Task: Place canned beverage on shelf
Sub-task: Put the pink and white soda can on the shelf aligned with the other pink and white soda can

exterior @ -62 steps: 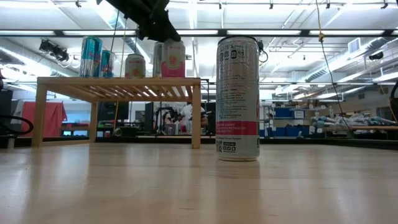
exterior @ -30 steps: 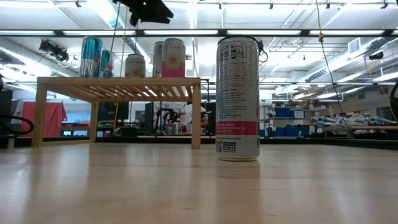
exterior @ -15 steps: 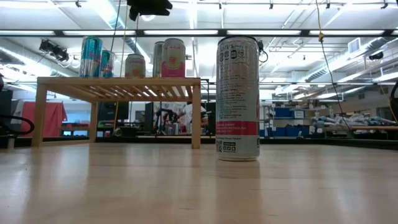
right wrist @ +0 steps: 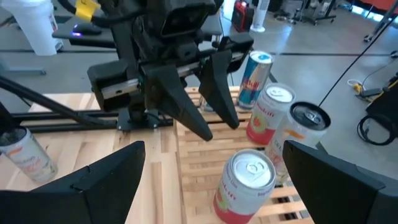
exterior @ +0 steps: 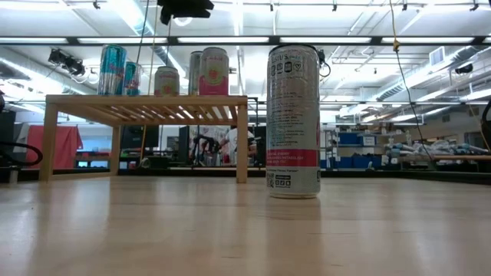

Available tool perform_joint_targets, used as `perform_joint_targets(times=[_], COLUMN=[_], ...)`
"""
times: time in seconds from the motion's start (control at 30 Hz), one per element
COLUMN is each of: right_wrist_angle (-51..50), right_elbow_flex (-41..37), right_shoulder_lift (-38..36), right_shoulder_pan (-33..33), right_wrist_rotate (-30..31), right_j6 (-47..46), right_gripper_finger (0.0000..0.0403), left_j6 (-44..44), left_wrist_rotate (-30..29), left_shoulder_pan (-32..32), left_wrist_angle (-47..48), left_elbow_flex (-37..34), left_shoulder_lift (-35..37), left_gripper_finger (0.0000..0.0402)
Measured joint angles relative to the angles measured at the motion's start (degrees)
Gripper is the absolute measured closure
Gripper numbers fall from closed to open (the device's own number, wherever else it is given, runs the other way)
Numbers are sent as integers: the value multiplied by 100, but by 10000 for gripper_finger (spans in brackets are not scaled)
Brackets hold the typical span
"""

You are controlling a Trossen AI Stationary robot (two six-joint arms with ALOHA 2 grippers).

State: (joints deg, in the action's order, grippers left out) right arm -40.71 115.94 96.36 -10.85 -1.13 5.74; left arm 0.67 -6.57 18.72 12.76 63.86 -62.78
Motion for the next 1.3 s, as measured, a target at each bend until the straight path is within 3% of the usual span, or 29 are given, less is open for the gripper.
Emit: perform_joint_targets(times=[0.33,0.53,0.7,1.0,1.3], right_wrist_angle=[403,571,606,643,643], right_elbow_flex=[0,0,0,0,0], right_shoulder_lift=[0,0,0,0,0], right_shoulder_pan=[0,0,0,0,0], right_wrist_rotate=[0,0,0,0,0], right_j6=[-2,-2,-2,-2,-2], right_gripper_finger=[11,11,11,11,11], left_j6=[-18,-647,-731,-733,-452], left_wrist_rotate=[-1,551,633,675,715], left_shoulder_pan=[0,-129,-123,28,-24], left_wrist_angle=[-193,-48,-40,-39,146], left_elbow_flex=[0,7,7,7,7], left_shoulder_lift=[0,56,57,59,21], left_gripper_finger=[260,252,197,19,25])
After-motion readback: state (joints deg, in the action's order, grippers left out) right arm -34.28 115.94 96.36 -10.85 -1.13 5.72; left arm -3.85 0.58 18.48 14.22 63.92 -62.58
